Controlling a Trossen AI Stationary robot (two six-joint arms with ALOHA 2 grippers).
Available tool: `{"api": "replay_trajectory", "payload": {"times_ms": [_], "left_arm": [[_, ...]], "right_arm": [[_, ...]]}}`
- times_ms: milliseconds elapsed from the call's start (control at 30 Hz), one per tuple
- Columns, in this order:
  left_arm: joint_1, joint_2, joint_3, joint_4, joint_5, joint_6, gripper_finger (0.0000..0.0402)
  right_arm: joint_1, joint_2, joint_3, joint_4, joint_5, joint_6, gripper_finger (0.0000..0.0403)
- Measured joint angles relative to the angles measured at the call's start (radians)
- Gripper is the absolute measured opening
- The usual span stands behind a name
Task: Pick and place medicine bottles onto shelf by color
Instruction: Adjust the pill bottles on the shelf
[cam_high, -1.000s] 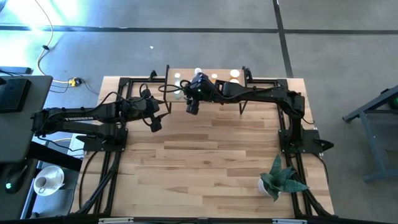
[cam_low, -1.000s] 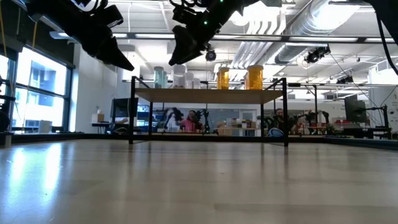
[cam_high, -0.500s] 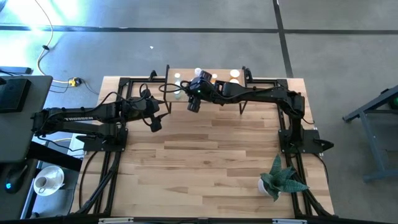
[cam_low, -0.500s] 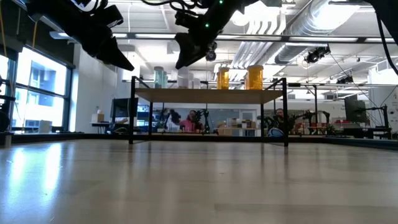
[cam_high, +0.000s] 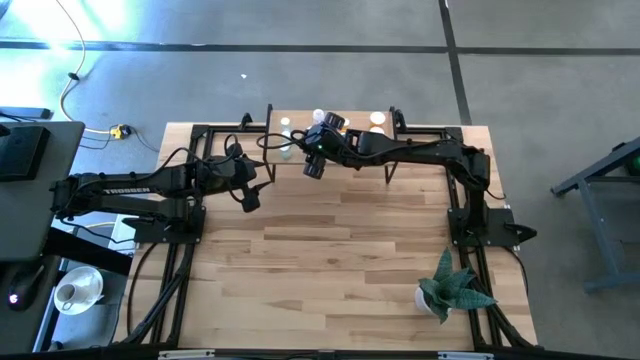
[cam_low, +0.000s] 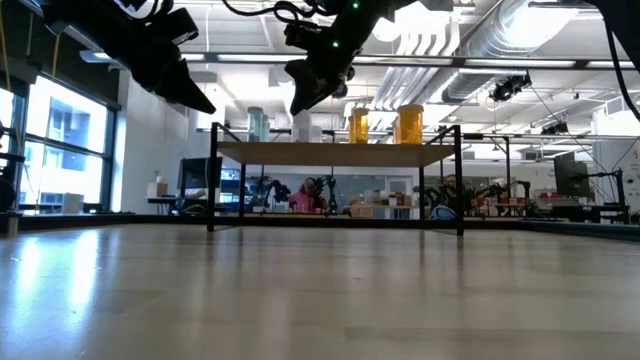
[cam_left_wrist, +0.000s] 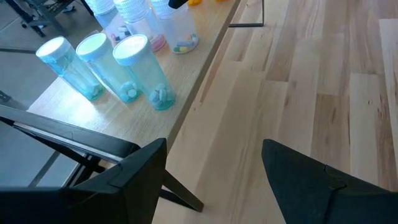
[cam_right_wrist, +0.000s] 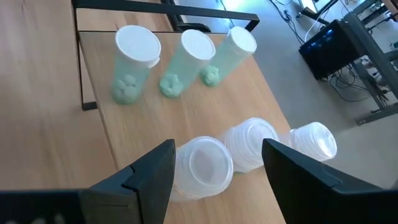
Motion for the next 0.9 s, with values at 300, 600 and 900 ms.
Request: {"api": "replay_trajectory", "payload": {"times_ms": [300, 600, 900], "left_arm": [[0.0, 0.0, 0.0, -0.005, 0.0, 0.0, 0.0255], [0.0, 0.0, 0.0, -0.008, 0.0, 0.0, 0.0255], [0.0, 0.0, 0.0, -0.023, 0.0, -0.018, 0.0255]], "right_arm": [[-0.003, -0.004, 0.095, -0.004, -0.003, 0.002, 0.0232], [-0.095, -0.006, 0.143, -0.007, 0.121, 0.013, 0.0232], [-0.219, -0.005, 0.14, -0.076, 0.093, 0.103, 0.0232]]}}
